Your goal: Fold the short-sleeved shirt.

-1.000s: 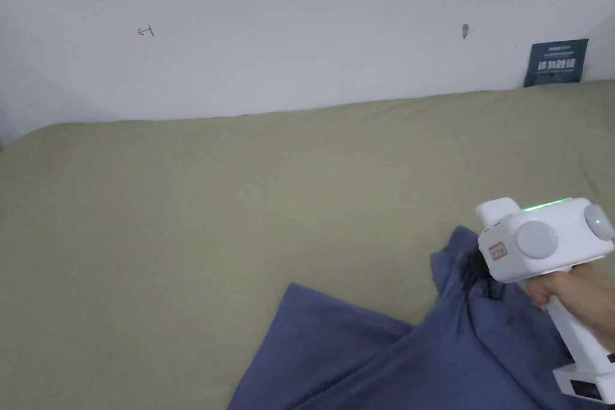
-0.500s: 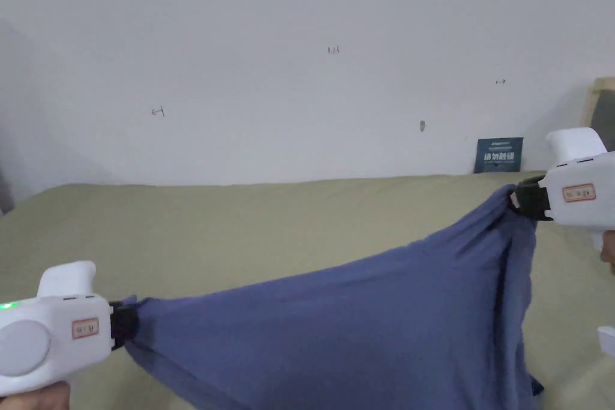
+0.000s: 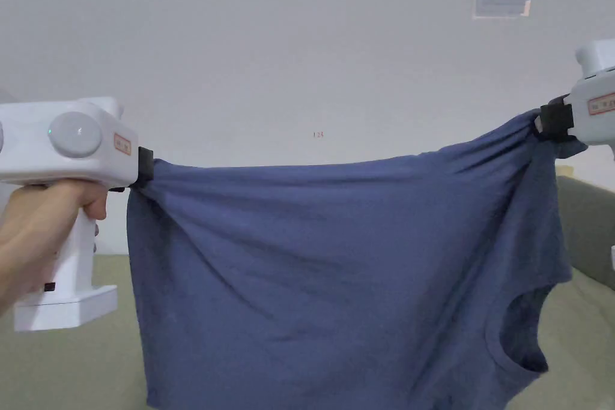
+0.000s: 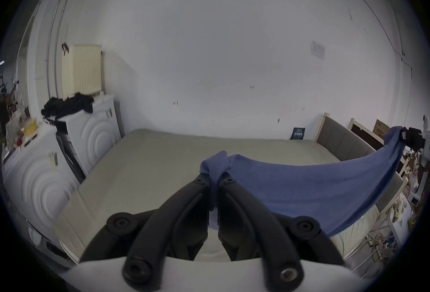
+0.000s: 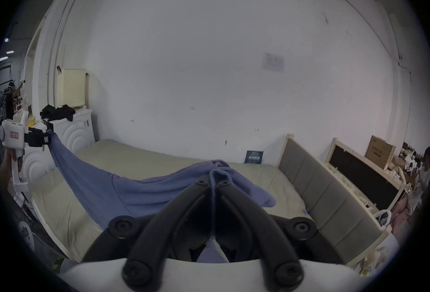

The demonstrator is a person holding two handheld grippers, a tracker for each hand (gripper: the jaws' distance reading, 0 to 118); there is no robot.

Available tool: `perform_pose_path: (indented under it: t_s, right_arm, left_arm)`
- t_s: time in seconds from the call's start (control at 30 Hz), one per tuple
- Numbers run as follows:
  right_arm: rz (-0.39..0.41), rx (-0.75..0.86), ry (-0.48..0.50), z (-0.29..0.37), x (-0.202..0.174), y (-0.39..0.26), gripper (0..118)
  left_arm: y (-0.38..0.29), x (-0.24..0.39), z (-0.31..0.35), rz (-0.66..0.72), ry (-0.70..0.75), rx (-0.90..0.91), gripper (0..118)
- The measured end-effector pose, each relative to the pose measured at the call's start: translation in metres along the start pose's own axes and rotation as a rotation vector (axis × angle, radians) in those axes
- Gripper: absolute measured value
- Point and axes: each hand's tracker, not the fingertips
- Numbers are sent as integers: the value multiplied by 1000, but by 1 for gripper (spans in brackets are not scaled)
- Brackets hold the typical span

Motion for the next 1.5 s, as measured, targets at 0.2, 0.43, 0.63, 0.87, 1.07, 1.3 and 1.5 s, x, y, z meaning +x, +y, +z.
perform_pose_path:
  t_s: [0.2,0.43,0.63,0.87,1.07,1.3,1.5]
  right_arm:
    - [-12,20,-29,-34,0,29,3]
    - [20,30,-61,-94,-3,53,3]
    - [41,46,-82,-155,1,84,3]
    - [24,87,-122,-214,-1,105,3]
    - [19,116,-123,-252,-6,118,3]
    - [64,119,-136,-297,-20,114,3]
    - [49,43,-100,-335,-32,50,3]
  left_arm:
    - [32,8,-16,4,72,0,5]
    - [56,10,-50,62,96,1,5]
    - [80,19,-92,37,123,18,5]
    - [107,29,-151,29,143,52,5]
    - [122,34,-196,23,176,80,5]
    - [109,24,-248,39,195,75,5]
    - [46,12,-295,35,190,-30,5]
